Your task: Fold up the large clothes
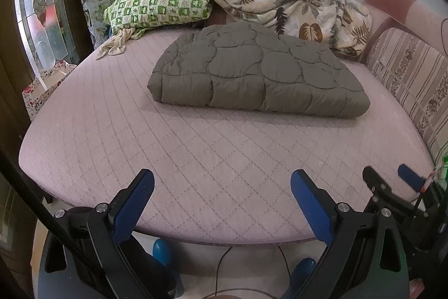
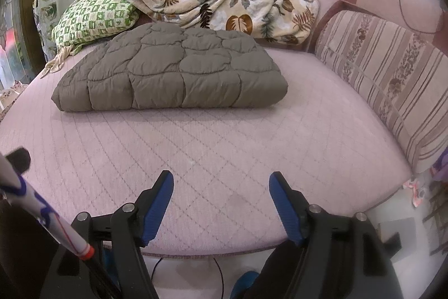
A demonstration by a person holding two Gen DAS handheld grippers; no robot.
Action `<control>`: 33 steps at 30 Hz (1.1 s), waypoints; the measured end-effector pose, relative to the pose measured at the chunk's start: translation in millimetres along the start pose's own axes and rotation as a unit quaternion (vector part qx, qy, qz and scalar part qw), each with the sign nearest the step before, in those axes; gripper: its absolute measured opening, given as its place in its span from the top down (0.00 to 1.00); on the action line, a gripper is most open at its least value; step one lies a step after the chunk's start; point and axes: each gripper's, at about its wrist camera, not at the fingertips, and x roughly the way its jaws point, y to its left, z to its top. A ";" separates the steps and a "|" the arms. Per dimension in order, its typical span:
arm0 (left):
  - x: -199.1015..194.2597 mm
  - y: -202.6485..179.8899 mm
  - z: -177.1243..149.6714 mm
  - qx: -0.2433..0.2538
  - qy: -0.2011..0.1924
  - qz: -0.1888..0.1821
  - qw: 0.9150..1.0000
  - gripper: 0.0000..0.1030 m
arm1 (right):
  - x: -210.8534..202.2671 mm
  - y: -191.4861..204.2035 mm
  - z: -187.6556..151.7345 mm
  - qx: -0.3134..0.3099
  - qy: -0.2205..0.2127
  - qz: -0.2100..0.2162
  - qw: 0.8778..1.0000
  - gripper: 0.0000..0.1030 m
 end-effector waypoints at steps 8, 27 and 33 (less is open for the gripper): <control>3.0 -0.8 0.3 0.003 0.004 -0.003 1.000 0.05 | 3.1 0.4 4.5 -0.007 0.001 -0.011 1.000 0.24; 23.8 -26.4 33.3 0.027 0.018 -0.013 0.999 0.05 | 13.4 -21.4 35.4 0.013 -0.010 -0.030 0.999 0.23; 30.9 -39.9 44.2 0.038 0.017 -0.012 0.999 0.05 | 23.8 -35.9 35.9 0.027 0.001 -0.036 0.999 0.23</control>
